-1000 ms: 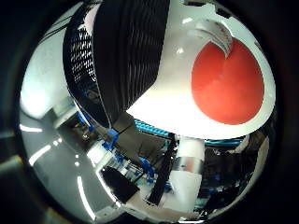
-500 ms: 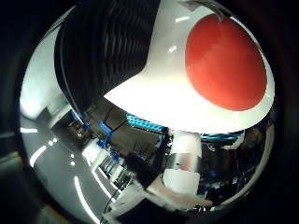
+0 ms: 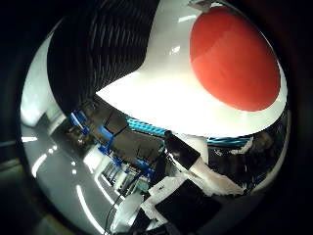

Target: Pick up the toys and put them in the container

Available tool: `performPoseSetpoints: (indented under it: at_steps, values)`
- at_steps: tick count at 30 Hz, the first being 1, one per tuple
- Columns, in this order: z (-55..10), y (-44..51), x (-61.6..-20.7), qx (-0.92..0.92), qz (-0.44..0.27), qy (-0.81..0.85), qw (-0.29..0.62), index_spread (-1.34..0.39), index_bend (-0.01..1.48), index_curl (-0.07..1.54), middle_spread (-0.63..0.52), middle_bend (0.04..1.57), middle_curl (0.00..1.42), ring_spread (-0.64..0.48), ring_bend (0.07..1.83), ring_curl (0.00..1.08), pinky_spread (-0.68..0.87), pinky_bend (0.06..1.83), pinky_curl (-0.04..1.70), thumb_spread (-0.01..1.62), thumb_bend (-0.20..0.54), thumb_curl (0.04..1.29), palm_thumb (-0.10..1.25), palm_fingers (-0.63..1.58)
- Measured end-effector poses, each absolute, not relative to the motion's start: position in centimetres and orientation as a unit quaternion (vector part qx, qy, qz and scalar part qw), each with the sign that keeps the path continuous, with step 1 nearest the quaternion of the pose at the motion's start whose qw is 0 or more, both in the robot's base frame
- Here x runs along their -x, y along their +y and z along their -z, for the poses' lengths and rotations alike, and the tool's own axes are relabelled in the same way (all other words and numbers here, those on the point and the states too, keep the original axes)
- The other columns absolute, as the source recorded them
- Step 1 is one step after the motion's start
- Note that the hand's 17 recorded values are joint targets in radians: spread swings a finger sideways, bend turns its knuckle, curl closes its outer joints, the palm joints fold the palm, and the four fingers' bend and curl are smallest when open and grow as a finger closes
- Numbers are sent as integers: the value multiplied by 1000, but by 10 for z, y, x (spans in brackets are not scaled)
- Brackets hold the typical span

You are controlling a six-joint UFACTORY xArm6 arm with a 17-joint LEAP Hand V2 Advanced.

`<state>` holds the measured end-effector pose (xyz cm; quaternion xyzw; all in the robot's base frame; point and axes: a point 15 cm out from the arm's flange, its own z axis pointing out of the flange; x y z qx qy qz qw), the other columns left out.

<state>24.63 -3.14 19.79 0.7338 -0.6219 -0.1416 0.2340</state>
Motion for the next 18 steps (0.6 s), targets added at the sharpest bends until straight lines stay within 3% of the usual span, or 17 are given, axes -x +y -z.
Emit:
performPoseSetpoints:
  at_steps: [6, 13, 16, 18]
  values:
    - [-192, -35, -247, -734, 134, -617, 249, -75, 155, 270, 191, 280, 337, 295, 470, 213, 506, 835, 213, 997, -25, 319, 613, 105]
    - [-160, -36, -208, -731, 158, -601, 282, -87, 165, 279, 168, 273, 341, 287, 453, 215, 501, 819, 205, 994, -25, 315, 626, 114]
    - [-158, -36, -209, -735, 148, -597, 286, -102, 175, 294, 122, 297, 352, 265, 444, 214, 491, 767, 191, 992, -21, 320, 645, 157]
    - [-159, -38, -211, -736, 139, -594, 292, -121, 173, 307, 29, 343, 374, 207, 464, 223, 458, 711, 173, 993, -16, 329, 686, 219]
